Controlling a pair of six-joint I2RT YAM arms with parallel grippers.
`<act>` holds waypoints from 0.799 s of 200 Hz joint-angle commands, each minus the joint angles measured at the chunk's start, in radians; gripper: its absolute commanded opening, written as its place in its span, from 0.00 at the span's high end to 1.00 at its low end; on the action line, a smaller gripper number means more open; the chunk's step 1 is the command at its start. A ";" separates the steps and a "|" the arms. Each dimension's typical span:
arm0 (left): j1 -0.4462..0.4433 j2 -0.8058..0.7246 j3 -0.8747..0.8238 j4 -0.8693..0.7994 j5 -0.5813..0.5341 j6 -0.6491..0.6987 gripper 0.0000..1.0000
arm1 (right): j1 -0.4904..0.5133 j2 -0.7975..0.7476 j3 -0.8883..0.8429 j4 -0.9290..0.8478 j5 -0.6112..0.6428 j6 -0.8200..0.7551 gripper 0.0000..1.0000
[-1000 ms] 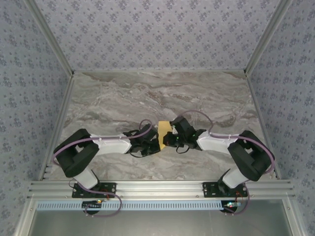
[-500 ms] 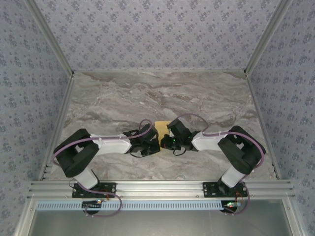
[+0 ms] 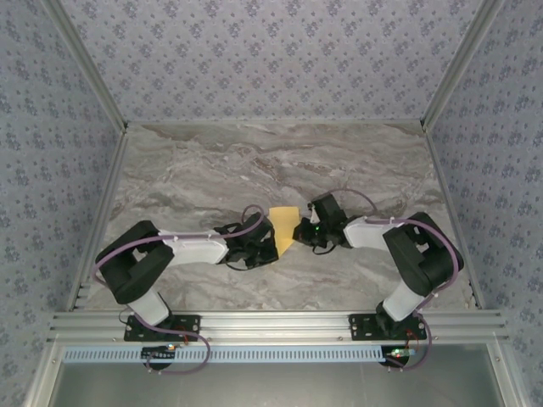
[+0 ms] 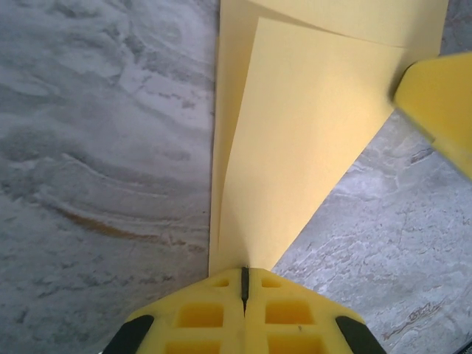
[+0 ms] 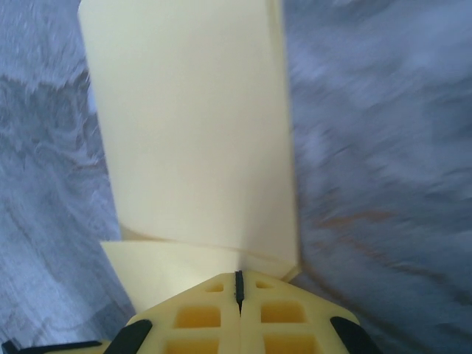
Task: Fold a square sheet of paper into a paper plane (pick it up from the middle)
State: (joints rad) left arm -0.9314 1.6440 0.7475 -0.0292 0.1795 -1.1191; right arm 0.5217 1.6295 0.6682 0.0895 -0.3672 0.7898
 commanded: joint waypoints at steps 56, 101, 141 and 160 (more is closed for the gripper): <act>-0.001 -0.037 0.047 -0.166 0.010 0.126 1.00 | -0.095 -0.229 -0.010 -0.218 0.076 -0.040 1.00; 0.021 -0.101 0.148 -0.184 -0.077 0.204 0.85 | -0.095 -0.302 -0.104 -0.142 -0.050 0.059 0.76; 0.062 -0.053 0.171 -0.172 -0.140 0.219 0.95 | -0.089 -0.277 -0.116 -0.068 -0.125 0.107 0.57; 0.072 -0.023 0.190 -0.158 -0.135 0.234 0.97 | -0.085 -0.245 -0.104 -0.056 -0.136 0.114 0.55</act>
State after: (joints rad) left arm -0.8688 1.5799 0.9028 -0.1810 0.0746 -0.9237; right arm 0.4282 1.3510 0.5533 -0.0082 -0.4526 0.8707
